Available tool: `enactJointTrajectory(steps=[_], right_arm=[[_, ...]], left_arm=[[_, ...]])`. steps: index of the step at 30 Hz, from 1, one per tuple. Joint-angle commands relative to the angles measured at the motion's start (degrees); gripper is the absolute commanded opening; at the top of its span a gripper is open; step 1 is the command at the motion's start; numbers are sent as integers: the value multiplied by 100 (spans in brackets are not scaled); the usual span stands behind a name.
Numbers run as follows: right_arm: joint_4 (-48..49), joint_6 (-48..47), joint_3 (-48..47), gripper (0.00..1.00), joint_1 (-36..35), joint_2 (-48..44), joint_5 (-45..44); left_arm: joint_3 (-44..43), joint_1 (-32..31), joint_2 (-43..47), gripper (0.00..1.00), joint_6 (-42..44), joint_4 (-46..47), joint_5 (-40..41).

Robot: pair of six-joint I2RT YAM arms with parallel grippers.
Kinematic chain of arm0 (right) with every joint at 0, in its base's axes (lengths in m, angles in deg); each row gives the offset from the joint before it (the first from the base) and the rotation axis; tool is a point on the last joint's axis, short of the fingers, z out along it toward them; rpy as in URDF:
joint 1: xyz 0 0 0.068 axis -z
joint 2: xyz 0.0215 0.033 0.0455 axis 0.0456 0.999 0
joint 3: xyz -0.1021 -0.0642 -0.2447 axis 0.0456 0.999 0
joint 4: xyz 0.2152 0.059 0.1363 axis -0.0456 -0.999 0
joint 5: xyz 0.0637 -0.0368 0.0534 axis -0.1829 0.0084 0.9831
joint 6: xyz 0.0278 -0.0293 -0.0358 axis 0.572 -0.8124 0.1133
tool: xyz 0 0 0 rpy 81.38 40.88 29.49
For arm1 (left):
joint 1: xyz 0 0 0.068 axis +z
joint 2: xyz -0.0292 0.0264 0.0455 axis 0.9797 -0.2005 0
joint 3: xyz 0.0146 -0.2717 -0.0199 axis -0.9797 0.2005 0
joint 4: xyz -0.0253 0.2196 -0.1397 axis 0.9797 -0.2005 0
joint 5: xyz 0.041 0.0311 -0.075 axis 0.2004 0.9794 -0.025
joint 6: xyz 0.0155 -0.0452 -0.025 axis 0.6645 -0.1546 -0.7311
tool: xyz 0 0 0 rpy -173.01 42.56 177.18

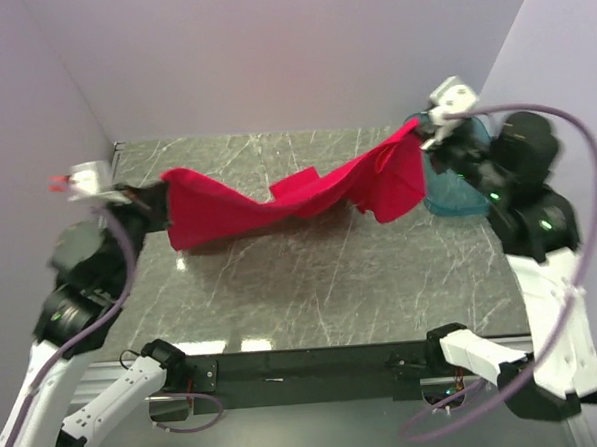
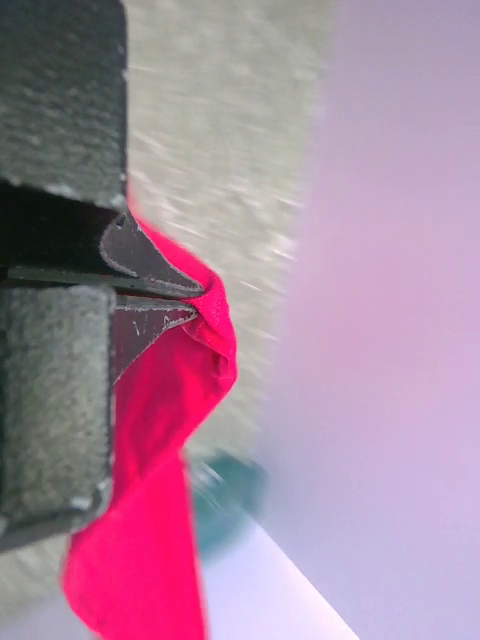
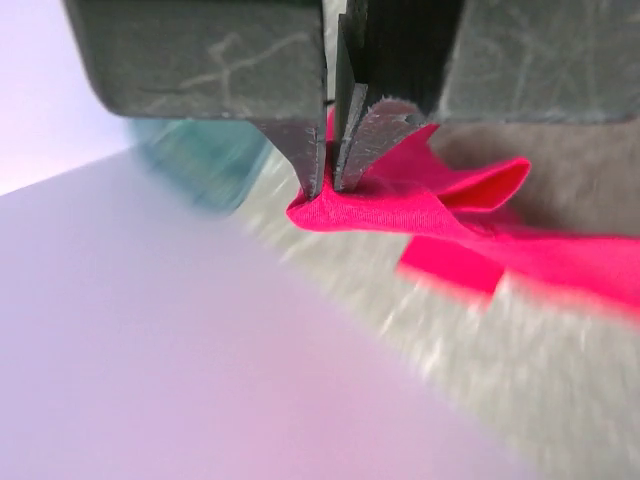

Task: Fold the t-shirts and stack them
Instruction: Flatten the tshirt out

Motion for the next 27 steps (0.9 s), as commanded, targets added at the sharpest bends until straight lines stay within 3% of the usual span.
enactJointTrajectory(steps=[1,7,16,21,27], right_arm=[[-230,45,-846,0,36,-159,152],[-283,527,-2595,0,184,-107,415],[-590,985,-4084,0,905,131,1944],[-573,889,-3778,0,941,122,1814],[182,730,-1717,0,941,-10,1541]], left_arm=[[-764,-21,281,1,348,595,88],[-1775,-21,378,1,559,1509,-412],[-2603,-21,149,1,436,1932,-827],[-2262,-21,211,1,533,1967,-397],[-858,-21,202,1,603,2029,524]])
